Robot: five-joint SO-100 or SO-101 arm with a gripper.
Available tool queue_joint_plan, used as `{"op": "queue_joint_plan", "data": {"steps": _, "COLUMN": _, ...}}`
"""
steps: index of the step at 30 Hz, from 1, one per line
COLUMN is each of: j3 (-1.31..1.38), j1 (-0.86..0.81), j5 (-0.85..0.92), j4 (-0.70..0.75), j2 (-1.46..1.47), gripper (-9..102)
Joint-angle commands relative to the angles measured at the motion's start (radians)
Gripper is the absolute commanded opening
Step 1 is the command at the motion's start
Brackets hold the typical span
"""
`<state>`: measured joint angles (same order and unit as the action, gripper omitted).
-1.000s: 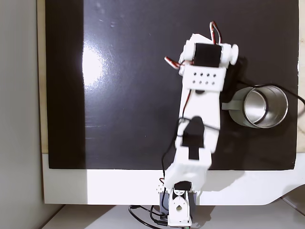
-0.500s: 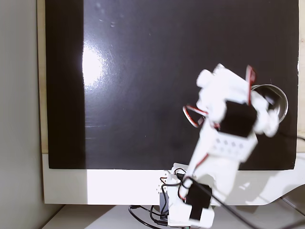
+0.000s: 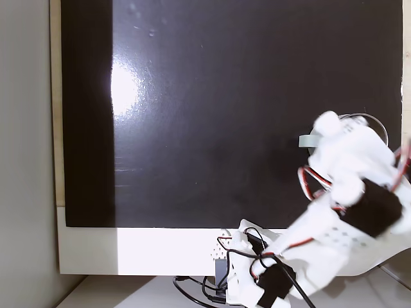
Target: Grasp a gauze and put it in the cup.
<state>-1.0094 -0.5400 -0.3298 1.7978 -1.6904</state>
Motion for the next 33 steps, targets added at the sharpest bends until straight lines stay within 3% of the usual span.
{"op": "queue_joint_plan", "data": {"steps": 1, "j3": 0.020, "j1": -0.075, "j5": 0.018, "j4": 0.003, "j2": -0.078, "gripper": 0}}
{"op": "queue_joint_plan", "data": {"steps": 14, "j3": -0.206, "j1": -0.238, "j5": 0.080, "j4": -0.094, "j2": -0.127, "gripper": 0}}
{"op": "queue_joint_plan", "data": {"steps": 33, "j3": -0.383, "j1": -0.207, "j5": 0.044, "j4": -0.276, "j2": -0.084, "gripper": 0}}
